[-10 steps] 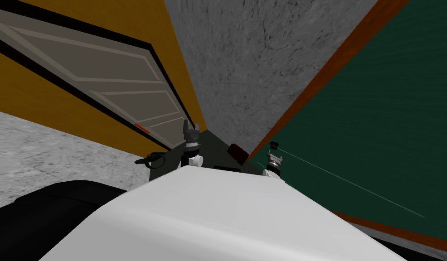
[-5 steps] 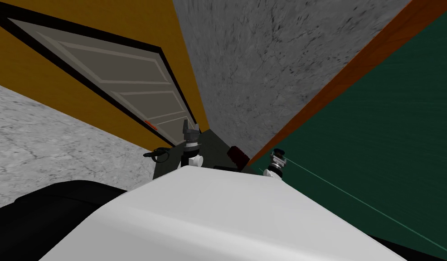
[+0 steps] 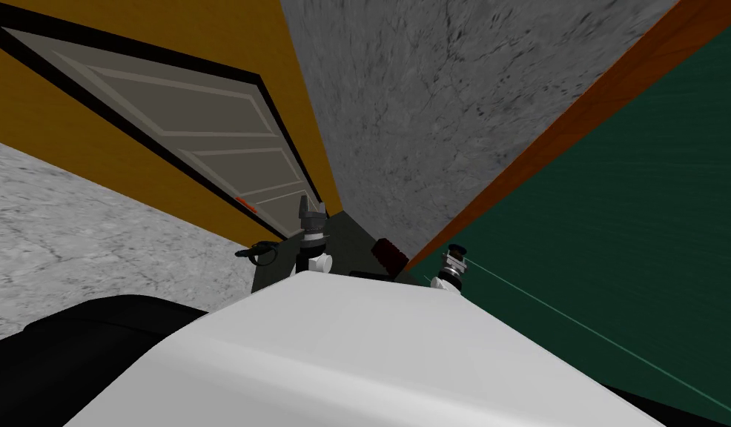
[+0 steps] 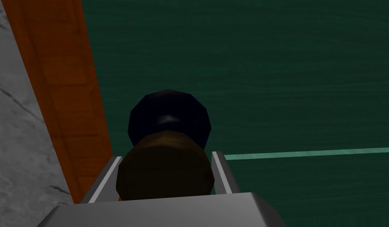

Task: Pull the door open

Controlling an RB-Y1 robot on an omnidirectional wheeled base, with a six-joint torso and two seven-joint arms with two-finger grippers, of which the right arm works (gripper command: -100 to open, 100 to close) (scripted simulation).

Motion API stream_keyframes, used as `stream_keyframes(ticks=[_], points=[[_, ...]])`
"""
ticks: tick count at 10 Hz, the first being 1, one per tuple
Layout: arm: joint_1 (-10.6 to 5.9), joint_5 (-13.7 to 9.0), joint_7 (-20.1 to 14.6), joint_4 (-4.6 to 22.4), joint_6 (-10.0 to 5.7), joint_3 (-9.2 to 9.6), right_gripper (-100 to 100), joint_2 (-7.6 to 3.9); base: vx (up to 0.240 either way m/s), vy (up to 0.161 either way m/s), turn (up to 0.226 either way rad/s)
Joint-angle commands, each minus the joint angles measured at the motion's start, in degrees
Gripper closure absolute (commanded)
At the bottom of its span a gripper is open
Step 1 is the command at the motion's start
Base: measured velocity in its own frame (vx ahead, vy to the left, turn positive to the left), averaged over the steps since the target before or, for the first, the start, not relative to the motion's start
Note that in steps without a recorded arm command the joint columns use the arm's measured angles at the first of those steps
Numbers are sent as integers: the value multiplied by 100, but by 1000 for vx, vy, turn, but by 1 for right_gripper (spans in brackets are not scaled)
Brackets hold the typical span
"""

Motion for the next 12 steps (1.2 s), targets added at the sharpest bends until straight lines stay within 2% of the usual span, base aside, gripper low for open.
stream_keyframes(ticks=[1, 2, 6, 9, 12], points=[[-8, -2, -1, -9, 15, -1, 100, 0, -7, 5, 0], [-8, -2, -1, -9, 15, -1, 100, 0, 0, 0, 0], [-4, 235, -174, -2, 29, 101, 100, 22, -144, 49, -5], [-17, 556, -415, -14, 74, 239, 100, 43, -178, 64, -22], [-30, 889, -663, -25, 120, 381, 100, 65, -164, -19, -5]])
